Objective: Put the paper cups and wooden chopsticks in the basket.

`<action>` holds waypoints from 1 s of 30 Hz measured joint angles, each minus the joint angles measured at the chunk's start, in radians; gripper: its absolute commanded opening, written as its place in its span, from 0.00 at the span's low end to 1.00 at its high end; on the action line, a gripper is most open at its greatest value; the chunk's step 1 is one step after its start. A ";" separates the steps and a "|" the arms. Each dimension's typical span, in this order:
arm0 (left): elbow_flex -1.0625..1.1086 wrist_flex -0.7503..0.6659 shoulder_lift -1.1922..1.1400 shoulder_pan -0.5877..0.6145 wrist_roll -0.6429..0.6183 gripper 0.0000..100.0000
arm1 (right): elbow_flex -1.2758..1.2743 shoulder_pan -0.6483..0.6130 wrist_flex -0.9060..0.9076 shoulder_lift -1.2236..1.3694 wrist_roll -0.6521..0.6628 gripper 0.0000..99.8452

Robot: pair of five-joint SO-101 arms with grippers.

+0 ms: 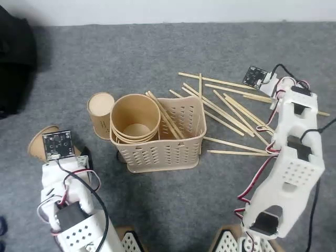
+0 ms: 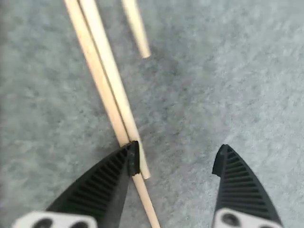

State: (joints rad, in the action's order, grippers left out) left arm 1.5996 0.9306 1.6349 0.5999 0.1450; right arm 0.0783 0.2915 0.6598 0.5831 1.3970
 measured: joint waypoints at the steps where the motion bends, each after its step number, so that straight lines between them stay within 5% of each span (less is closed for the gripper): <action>1: 0.000 0.000 0.000 -0.002 0.000 0.21 | 0.002 0.000 0.026 -0.006 0.000 0.26; 9: 0.000 0.000 0.003 0.000 0.000 0.21 | 0.002 -0.031 0.176 -0.080 0.000 0.26; 22: 0.000 0.000 0.003 0.000 0.000 0.21 | 0.000 -0.046 0.150 -0.028 0.002 0.26; 27: 0.000 0.000 0.003 0.000 0.000 0.21 | 0.000 -0.051 0.077 0.015 0.003 0.13; 30: 0.000 0.000 0.003 0.000 0.000 0.21 | 0.000 -0.051 0.055 0.032 0.003 0.13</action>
State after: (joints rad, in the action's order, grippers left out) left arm 1.5996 0.9306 1.6379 0.5999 0.1450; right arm 0.0783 0.2409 0.7150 0.6153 1.4001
